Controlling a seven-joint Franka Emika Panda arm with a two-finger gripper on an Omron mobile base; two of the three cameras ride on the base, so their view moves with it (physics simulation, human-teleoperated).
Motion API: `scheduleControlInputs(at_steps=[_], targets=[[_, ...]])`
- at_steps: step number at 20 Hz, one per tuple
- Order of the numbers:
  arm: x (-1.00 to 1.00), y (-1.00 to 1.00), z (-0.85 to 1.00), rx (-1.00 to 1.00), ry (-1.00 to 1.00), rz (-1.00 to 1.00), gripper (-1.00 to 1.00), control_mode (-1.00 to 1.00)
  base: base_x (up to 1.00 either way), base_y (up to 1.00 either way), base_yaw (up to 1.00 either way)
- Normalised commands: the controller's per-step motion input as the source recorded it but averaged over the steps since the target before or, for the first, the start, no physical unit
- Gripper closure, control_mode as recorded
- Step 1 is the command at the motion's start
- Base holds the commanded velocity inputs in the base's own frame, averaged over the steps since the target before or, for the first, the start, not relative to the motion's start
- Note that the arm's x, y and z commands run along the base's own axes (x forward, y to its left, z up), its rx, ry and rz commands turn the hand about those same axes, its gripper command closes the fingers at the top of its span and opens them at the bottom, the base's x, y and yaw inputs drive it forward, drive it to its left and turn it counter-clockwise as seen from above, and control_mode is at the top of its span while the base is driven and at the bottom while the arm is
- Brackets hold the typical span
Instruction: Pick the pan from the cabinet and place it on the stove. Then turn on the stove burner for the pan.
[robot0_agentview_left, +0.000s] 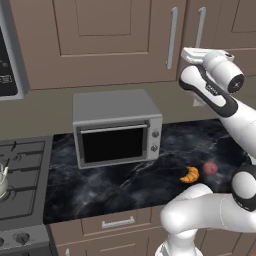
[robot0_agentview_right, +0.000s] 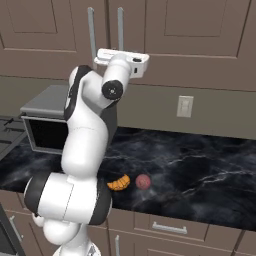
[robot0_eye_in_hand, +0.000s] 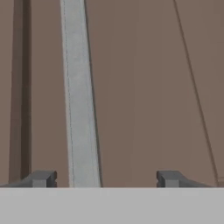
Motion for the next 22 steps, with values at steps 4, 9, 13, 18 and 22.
scheduleControlInputs(at_steps=[4, 9, 13, 18, 22], targets=[[0.41, 0.35, -0.21, 0.0, 0.0, 0.0, 1.0, -1.0, 0.0, 0.0, 0.0], [0.24, 0.24, -0.18, -0.01, 0.0, 0.0, 1.0, -1.0, 0.0, 0.0, 0.0], [0.05, 0.19, -0.15, -0.02, 0.0, 0.0, 1.0, -1.0, 0.0, 0.0, 0.0], [0.01, 0.21, -0.14, -0.06, 0.0, 0.0, 1.0, -1.0, 0.0, 0.0, 0.0], [0.0, 0.06, -0.03, -0.04, 0.0, 0.01, 1.0, -1.0, 0.0, 0.0, 0.0]])
